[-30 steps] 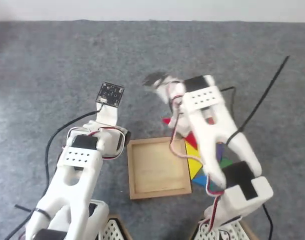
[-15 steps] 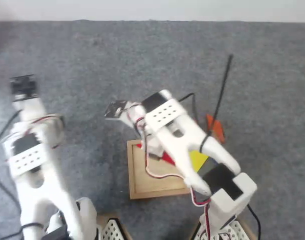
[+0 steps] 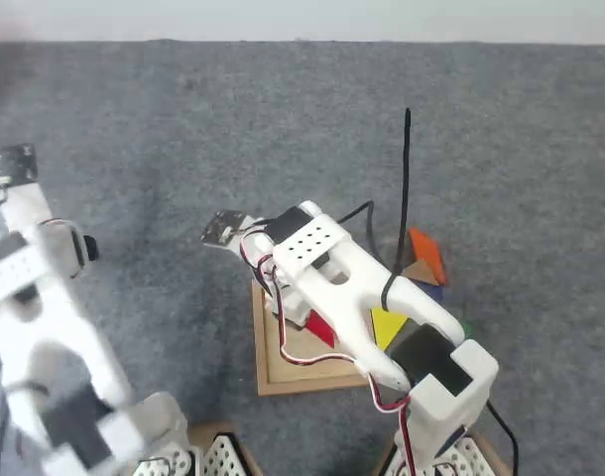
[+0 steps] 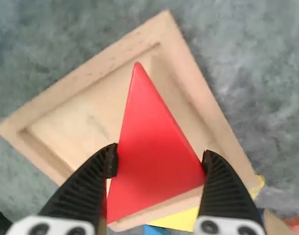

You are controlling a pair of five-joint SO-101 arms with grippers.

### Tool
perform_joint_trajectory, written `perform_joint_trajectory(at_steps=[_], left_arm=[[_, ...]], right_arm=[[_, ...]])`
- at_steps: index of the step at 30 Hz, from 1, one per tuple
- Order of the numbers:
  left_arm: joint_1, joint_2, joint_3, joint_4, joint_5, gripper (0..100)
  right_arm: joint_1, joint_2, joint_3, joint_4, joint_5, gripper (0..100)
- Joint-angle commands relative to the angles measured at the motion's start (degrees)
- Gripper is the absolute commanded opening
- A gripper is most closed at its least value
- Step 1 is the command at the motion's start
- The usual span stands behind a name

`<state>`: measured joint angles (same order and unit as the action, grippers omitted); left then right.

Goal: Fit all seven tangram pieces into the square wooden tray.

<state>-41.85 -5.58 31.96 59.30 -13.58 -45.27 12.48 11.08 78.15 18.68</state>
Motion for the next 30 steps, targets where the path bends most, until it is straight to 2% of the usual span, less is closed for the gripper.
perform_joint_trajectory(at_steps=[1, 5, 10, 14, 18, 21, 25, 30], left_arm=[[-0.18, 7.47, -7.34, 2.64, -0.26, 21], [0.09, 5.36, -7.16, 2.55, -0.18, 21], [1.41, 0.70, -6.37, 2.55, 2.64, 21], [4.31, -1.23, -3.82, 2.64, 2.99, 21], [5.80, -1.85, -2.15, 2.46, 3.52, 21], [6.24, -1.93, -1.45, 0.97, 4.75, 21], [6.42, -1.93, -0.75, 0.53, 4.92, 21], [6.42, -1.93, -0.75, 0.53, 5.01, 21]], right_arm=[[-0.22, -0.48, -0.35, -2.51, -6.77, 11.0], [-0.84, -0.13, 0.00, -4.62, -11.96, 11.1], [-6.02, 0.13, 0.35, -4.00, -18.81, 11.3], [-6.46, -0.22, 0.35, -3.65, -13.80, 11.5], [-1.19, -2.77, -1.23, 1.10, -10.37, 11.3], [4.09, -7.60, -1.05, 1.54, -9.67, 11.3], [11.47, -11.30, 2.81, 0.84, -4.40, 11.3], [14.37, -11.30, 10.90, -3.30, -1.32, 11.3]])
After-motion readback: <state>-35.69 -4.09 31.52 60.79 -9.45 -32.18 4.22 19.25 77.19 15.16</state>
